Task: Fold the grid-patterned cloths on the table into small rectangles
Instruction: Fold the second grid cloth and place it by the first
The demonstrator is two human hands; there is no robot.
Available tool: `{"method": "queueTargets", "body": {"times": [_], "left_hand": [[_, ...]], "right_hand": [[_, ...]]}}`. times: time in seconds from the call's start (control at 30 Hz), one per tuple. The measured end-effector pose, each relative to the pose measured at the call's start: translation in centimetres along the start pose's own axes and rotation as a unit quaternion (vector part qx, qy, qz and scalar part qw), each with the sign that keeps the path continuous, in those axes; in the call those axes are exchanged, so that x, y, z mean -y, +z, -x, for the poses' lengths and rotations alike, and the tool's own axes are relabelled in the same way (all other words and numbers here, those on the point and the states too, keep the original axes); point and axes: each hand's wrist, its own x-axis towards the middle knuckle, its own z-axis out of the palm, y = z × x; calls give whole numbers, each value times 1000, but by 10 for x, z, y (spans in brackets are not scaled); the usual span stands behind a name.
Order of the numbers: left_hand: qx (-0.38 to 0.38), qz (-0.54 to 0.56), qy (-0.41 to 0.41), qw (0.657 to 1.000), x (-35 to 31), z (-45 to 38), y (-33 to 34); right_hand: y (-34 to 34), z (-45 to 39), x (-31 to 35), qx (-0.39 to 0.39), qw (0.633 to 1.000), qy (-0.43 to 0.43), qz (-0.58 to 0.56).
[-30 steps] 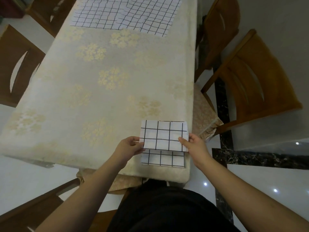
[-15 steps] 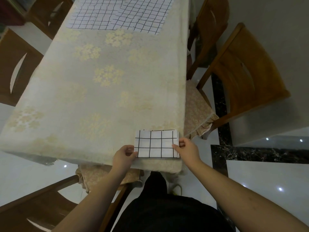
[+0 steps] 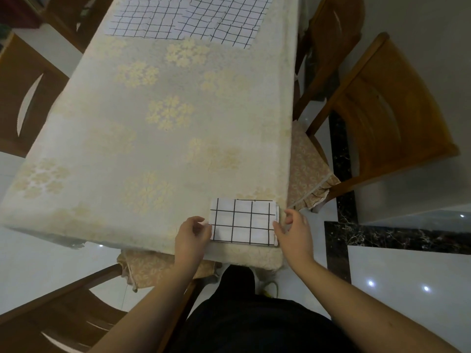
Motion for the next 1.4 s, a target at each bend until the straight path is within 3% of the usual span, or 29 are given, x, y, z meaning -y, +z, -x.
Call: {"method": "queueTargets", "body": {"times": [0.07, 0.17, 0.27, 0.37, 0.57, 0.93, 1.4], "left_hand": [[-24, -63, 88, 994, 3, -6, 1], [-25, -172, 265, 948, 5, -19, 9], [16, -268, 336, 903, 2, -33, 21], [73, -341, 378, 858, 3, -46, 30], [128, -376, 386, 833, 13, -50, 36], [166, -405, 403, 804, 19, -63, 24], [188, -416, 370, 809, 14, -75, 11]], "right_hand": [[4, 4, 4, -43, 994, -82, 63], [19, 7, 17, -25, 972, -200, 119], [44, 3, 35, -5, 945, -276, 174], [62, -5, 41, 16, 928, -279, 245], [71, -11, 19, 94, 903, -252, 334], [55, -12, -2, 92, 904, -219, 354], [43, -15, -3, 126, 893, -218, 373]]}}
